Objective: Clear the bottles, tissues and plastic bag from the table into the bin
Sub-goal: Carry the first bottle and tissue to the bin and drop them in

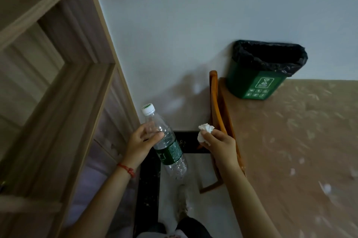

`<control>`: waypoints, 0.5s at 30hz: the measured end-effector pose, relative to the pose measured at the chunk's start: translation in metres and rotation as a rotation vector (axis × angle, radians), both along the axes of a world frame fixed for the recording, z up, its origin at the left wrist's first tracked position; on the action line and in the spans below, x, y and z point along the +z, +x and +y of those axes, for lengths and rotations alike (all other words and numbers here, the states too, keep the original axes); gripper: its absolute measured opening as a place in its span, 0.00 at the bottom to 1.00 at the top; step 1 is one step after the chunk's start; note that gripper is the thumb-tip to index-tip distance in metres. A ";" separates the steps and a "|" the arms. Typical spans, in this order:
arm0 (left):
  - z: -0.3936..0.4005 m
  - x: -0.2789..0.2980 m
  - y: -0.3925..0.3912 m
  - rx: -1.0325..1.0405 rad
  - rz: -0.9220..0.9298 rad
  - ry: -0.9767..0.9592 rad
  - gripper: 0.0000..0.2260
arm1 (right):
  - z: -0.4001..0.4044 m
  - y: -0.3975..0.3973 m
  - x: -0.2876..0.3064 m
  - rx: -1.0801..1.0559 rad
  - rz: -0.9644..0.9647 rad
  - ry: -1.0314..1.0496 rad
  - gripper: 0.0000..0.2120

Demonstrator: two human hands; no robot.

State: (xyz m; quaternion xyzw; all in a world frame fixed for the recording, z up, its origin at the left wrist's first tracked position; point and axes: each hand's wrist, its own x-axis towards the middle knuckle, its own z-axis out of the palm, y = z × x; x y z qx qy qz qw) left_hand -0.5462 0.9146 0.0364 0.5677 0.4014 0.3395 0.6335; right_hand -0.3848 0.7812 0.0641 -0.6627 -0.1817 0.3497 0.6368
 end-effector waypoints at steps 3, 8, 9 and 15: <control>0.034 -0.001 0.024 -0.020 0.005 0.025 0.12 | 0.033 0.025 -0.002 -0.020 -0.004 -0.008 0.06; 0.082 0.007 0.066 -0.019 0.004 0.042 0.12 | 0.082 0.069 0.004 -0.017 0.038 0.002 0.05; 0.091 0.008 0.073 -0.026 0.006 0.048 0.12 | 0.090 0.077 0.004 -0.018 0.042 0.009 0.05; 0.136 0.014 0.117 -0.071 0.023 0.044 0.13 | 0.126 0.116 0.011 -0.020 0.030 0.017 0.04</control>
